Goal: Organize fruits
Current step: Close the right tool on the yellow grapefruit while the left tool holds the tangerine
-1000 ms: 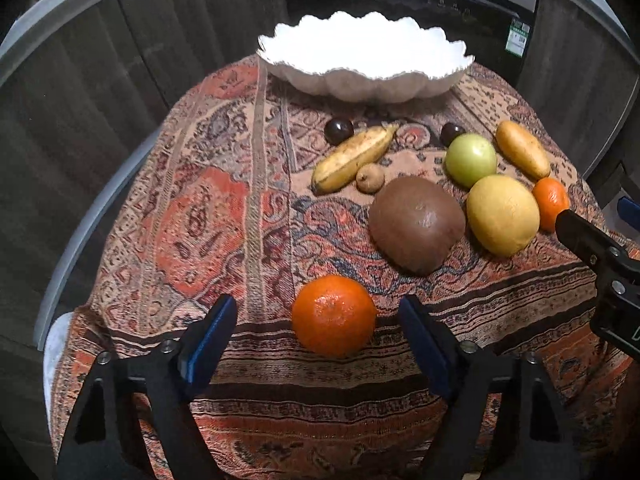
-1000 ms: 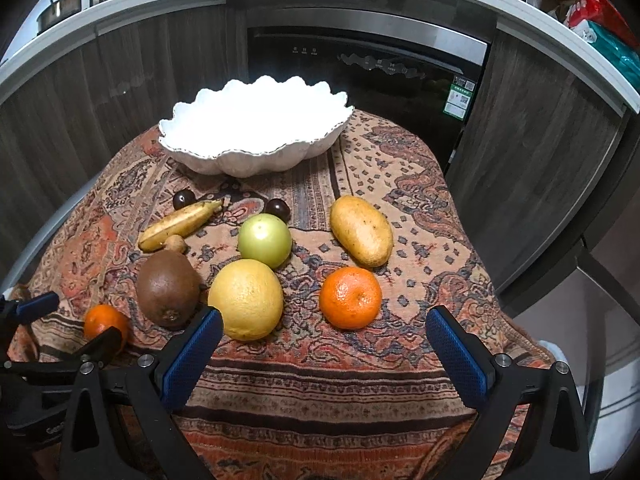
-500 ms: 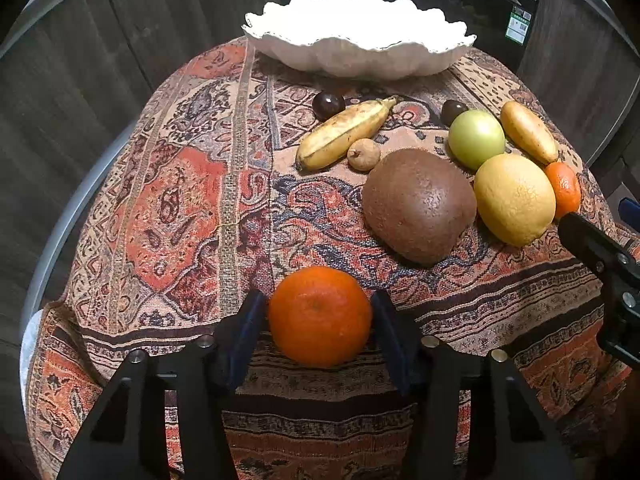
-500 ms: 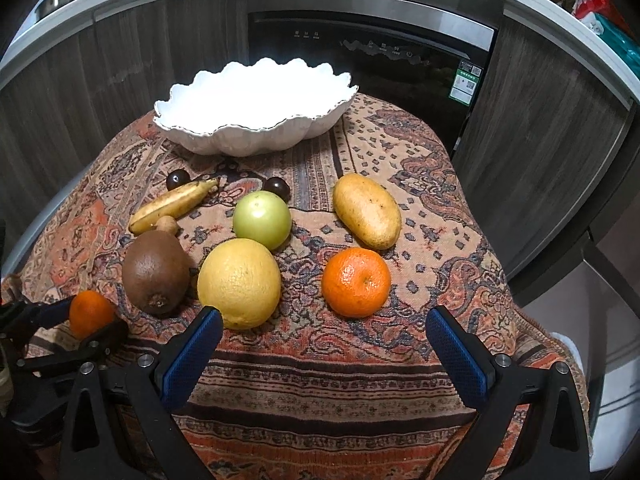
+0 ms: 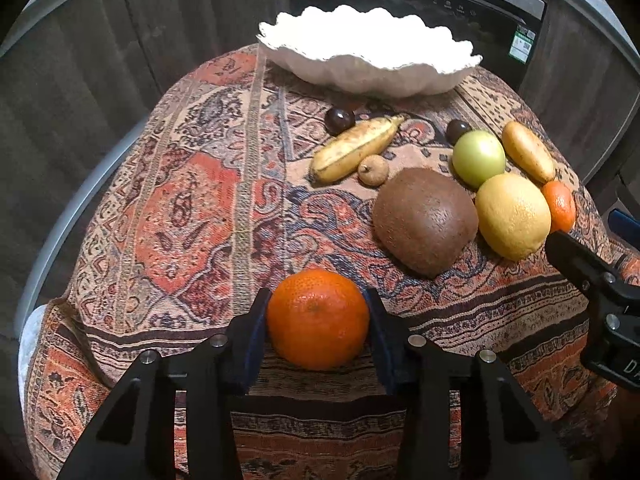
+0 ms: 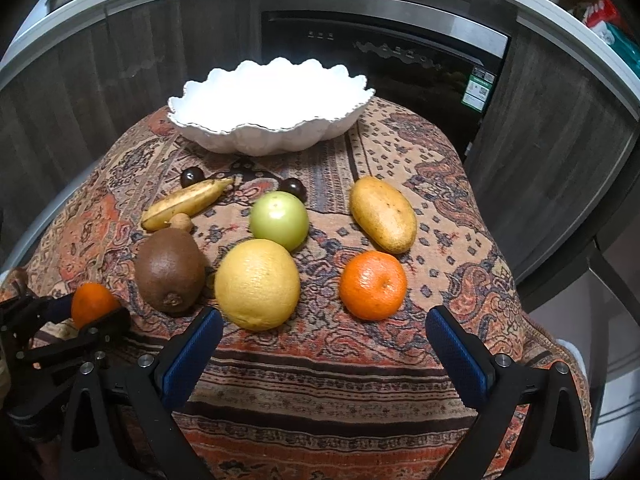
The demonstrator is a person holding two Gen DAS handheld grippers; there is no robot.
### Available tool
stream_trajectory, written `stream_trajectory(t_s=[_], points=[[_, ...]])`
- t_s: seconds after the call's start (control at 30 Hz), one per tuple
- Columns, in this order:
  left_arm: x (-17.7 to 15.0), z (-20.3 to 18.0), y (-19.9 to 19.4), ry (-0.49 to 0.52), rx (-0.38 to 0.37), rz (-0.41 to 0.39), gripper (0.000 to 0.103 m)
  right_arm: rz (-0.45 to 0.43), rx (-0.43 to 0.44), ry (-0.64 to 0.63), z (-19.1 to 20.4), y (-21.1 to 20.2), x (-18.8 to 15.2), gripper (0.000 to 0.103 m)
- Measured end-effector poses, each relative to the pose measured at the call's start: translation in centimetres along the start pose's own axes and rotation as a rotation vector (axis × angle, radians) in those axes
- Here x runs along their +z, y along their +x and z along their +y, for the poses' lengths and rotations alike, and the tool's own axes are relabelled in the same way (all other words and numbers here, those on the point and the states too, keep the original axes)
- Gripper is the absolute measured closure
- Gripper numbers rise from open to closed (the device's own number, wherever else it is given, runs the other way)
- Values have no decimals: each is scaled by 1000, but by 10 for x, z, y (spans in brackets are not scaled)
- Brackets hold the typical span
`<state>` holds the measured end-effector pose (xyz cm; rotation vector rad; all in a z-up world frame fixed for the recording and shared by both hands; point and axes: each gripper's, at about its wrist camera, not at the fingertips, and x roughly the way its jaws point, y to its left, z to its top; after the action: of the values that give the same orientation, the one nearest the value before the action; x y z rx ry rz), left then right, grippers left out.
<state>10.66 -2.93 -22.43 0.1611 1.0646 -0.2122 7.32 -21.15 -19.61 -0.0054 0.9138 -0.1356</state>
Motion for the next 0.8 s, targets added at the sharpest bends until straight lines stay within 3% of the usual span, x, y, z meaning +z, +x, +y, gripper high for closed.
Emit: stream_trajectory(t_s=[0.2,0.33,0.8], points=[[5,12,-4,-40,5,-12,58,-1,16,-34,10,2,10,13],[8,22,-3,-75,4,-7,59,-2,17,-63,19,6,19,14],[13,31,3,-107,24,8,58,132,72,-60,30,48,22,34]])
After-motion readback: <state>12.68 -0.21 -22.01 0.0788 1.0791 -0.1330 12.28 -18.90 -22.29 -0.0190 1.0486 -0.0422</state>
